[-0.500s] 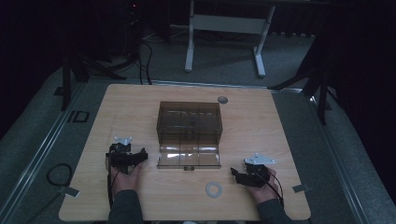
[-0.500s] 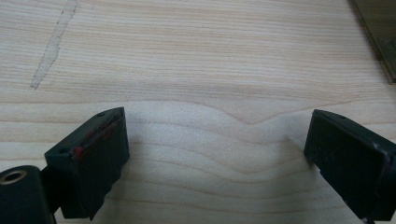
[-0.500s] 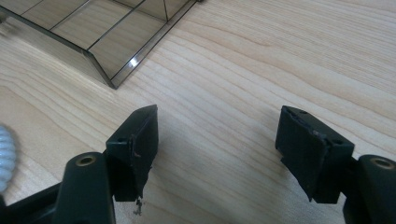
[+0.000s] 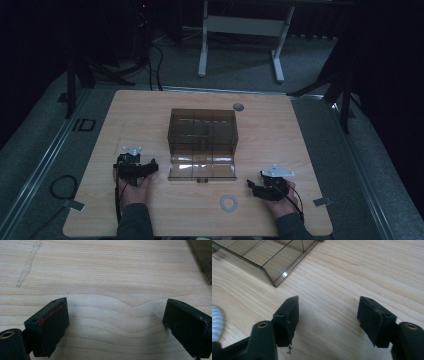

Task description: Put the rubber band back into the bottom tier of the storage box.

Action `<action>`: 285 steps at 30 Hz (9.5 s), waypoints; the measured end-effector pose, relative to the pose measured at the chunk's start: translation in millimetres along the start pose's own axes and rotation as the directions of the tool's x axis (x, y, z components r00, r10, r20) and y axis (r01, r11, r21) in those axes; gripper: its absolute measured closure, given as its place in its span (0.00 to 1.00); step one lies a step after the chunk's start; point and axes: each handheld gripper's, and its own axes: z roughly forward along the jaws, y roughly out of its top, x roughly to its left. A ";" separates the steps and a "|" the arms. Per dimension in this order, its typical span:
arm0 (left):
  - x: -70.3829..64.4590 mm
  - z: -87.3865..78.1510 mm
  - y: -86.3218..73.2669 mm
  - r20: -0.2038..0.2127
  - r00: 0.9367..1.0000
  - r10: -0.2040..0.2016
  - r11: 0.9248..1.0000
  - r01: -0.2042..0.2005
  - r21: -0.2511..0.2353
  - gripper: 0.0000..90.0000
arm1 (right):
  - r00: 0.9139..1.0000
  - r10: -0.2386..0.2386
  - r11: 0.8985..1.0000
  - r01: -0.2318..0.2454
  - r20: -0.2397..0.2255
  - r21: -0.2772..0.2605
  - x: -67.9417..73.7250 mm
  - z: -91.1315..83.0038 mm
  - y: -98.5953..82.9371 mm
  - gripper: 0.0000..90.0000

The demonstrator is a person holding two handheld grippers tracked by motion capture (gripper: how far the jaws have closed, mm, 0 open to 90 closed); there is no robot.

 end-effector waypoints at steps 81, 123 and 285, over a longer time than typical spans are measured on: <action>-1.5 -1.4 -1.3 -0.010 1.000 -0.015 1.000 0.015 0.000 0.07 | 0.843 -0.382 0.700 0.532 -0.378 0.476 75.2 8.1 83.6 0.80; -1.5 -1.4 -1.3 -0.011 1.000 -0.015 1.000 0.015 0.000 0.07 | 0.801 -0.403 0.582 0.597 -0.442 0.552 98.9 29.4 88.6 0.88; -1.6 -1.1 -1.1 -0.013 1.000 -0.018 1.000 0.018 -0.003 0.08 | 0.882 -0.385 0.678 0.469 -0.271 0.566 60.5 65.4 168.5 0.91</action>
